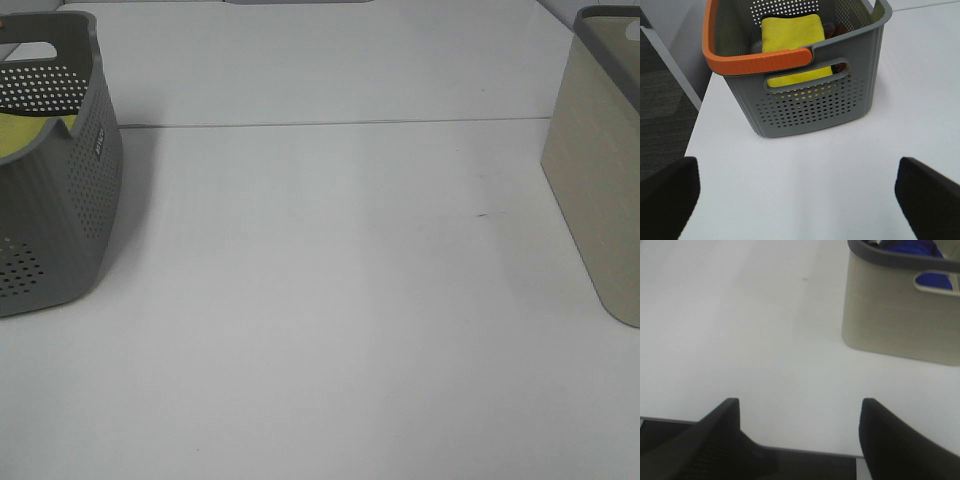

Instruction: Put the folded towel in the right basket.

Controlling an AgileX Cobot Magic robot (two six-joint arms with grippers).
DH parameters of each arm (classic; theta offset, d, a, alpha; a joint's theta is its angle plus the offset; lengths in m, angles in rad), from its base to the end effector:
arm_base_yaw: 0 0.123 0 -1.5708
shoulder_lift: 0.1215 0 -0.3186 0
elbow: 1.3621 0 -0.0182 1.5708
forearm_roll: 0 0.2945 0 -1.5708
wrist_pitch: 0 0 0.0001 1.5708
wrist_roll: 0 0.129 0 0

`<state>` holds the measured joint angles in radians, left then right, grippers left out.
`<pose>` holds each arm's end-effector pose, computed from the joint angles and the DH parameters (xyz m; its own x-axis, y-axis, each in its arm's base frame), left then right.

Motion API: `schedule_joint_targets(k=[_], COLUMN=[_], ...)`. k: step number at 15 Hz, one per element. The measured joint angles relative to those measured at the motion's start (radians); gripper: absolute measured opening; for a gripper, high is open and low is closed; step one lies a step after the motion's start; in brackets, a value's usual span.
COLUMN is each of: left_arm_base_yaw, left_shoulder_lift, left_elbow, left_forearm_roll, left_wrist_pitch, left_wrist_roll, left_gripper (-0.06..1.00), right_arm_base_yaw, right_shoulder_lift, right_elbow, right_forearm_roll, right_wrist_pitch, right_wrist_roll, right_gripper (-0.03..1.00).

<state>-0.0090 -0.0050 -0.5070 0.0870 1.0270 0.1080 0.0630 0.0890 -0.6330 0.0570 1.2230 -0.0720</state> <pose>0.0337 0.0093 0.2879 -0.4174 0.1558 -0.8952 0.0050 0.9856 0.1692 0.0219 0.0083 0.3062 -0.5499 -0.0873 -0.8306 -0.1363 0.9906 -0.0138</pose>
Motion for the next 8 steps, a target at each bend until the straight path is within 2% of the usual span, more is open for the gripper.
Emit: schedule_joint_targets(k=[3, 8], left_arm_base_yaw=[0.0, 0.0], left_shoulder_lift=[0.0, 0.0], left_elbow=[0.0, 0.0], left_forearm_roll=[0.0, 0.0], left_wrist_pitch=[0.0, 0.0], left_wrist_roll=[0.0, 0.0], left_gripper=[0.99, 0.99], right_arm_base_yaw=[0.0, 0.0], right_shoulder_lift=[0.001, 0.001], right_elbow=[0.127, 0.141], right_forearm_roll=[-0.01, -0.01], right_wrist_pitch=[0.0, -0.043], right_wrist_roll=[0.012, 0.012], right_gripper=[0.67, 0.67])
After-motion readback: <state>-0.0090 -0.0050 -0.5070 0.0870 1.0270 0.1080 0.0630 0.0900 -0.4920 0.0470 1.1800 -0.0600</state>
